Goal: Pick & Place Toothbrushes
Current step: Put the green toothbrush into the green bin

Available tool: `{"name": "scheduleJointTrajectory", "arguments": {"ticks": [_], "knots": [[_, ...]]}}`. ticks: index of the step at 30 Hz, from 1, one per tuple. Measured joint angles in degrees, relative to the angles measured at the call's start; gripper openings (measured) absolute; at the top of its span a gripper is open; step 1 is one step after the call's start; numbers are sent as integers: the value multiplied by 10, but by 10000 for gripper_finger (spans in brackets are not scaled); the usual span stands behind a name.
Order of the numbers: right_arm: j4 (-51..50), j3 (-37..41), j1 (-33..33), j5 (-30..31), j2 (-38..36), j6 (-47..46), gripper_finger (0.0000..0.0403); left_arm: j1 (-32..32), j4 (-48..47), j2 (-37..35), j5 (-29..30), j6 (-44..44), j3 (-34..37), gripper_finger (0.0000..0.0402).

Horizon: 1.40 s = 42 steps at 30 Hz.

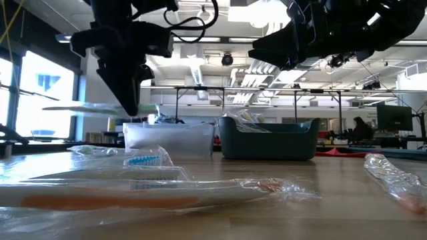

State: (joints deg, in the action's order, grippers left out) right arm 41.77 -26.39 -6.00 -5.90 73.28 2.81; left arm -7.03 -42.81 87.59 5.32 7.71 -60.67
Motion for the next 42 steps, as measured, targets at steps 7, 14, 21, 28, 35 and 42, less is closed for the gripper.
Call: {"name": "scheduleJointTrajectory", "arguments": {"ticks": [7,14,21,28,35,42], "knots": [[-12,0,0,-4,0,-2,208,72,-42,-22,1,-63,-24,1],[-14,0,0,-3,-2,-2,208,174,16,-40,-61,-164,-24,0],[-15,0,0,-3,-2,-1,208,265,102,-42,-176,-211,-24,0],[-17,0,0,-2,-2,0,208,296,206,-42,-286,-176,-24,0],[-17,0,0,0,-2,0,208,286,369,-42,-321,-148,-24,0],[-17,0,0,32,-2,5,208,274,470,-42,-319,-125,-24,0]]}}
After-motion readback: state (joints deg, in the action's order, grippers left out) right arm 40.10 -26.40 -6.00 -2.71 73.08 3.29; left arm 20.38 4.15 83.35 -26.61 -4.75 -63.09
